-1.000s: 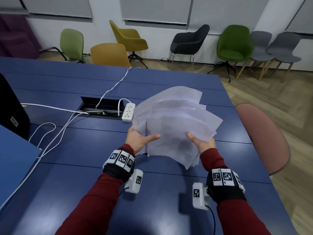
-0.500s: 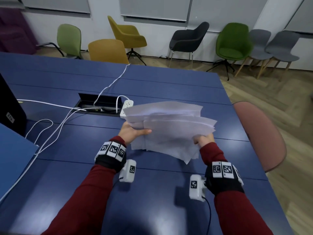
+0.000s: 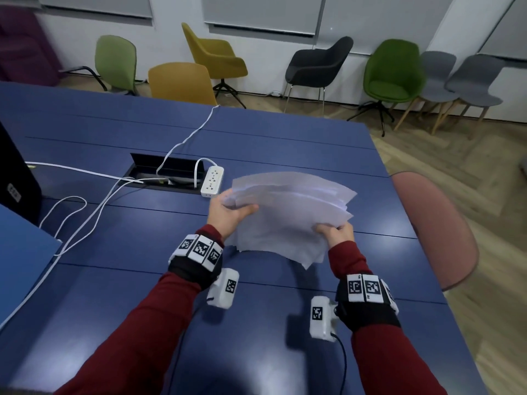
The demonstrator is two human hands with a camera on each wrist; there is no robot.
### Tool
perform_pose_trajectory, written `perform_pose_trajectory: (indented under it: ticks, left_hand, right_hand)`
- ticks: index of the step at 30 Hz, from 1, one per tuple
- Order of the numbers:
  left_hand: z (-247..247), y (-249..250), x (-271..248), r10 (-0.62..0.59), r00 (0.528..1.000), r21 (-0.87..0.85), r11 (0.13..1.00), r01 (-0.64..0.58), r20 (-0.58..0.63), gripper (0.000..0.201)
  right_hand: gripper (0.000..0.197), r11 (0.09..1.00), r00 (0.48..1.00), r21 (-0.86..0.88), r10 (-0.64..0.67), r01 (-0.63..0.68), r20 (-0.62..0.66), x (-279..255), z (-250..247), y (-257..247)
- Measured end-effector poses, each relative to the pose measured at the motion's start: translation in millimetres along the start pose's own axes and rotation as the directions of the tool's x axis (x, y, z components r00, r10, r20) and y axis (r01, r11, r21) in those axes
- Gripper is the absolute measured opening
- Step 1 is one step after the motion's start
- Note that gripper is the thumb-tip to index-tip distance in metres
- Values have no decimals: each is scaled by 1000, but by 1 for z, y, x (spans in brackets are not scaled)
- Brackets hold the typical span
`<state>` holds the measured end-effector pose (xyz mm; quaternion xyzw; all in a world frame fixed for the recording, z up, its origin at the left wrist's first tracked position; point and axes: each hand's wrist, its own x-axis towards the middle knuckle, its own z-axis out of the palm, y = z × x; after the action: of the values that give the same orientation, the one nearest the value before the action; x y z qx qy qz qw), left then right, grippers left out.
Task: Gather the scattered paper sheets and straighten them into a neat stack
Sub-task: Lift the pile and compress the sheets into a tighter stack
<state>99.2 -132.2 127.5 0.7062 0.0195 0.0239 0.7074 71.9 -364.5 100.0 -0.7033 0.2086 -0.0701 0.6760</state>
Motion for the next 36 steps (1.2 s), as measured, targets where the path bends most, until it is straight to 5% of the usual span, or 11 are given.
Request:
perform_pose_trajectory:
  ticks: [5,9,12,16,23,29,34,36]
  left_hand:
    - [1,9,-2,-105,994,-64,992,106,21,23]
    - [11,21,-14,-103,994,-209,974,91,-44,67]
    - [15,26,-22,-73,986,-262,964,31,-151,65]
    - [22,25,-28,-114,939,-223,974,41,-325,71]
    - [30,41,-30,-154,873,-222,973,53,-463,59]
    - [36,54,-42,-58,846,-181,982,-46,-531,90]
    - [29,36,-32,-70,848,-89,996,27,-525,61]
    - [24,27,-28,-62,908,-6,998,65,-415,42]
  right_hand:
    - [25,999,998,-28,48,-47,49,-3,-1,14]
    - [15,998,1000,56,-9,7,25,-10,5,14]
    - [8,996,999,80,-40,38,29,-10,1,17]
    - [29,999,994,47,-19,14,106,-16,-1,26]
    - [24,996,995,90,-20,11,101,-28,0,17]
    - [16,998,1000,59,10,-11,24,-39,1,21]
    - [19,995,1000,104,-3,0,22,-41,4,23]
    - [18,995,999,100,-13,10,29,-41,4,21]
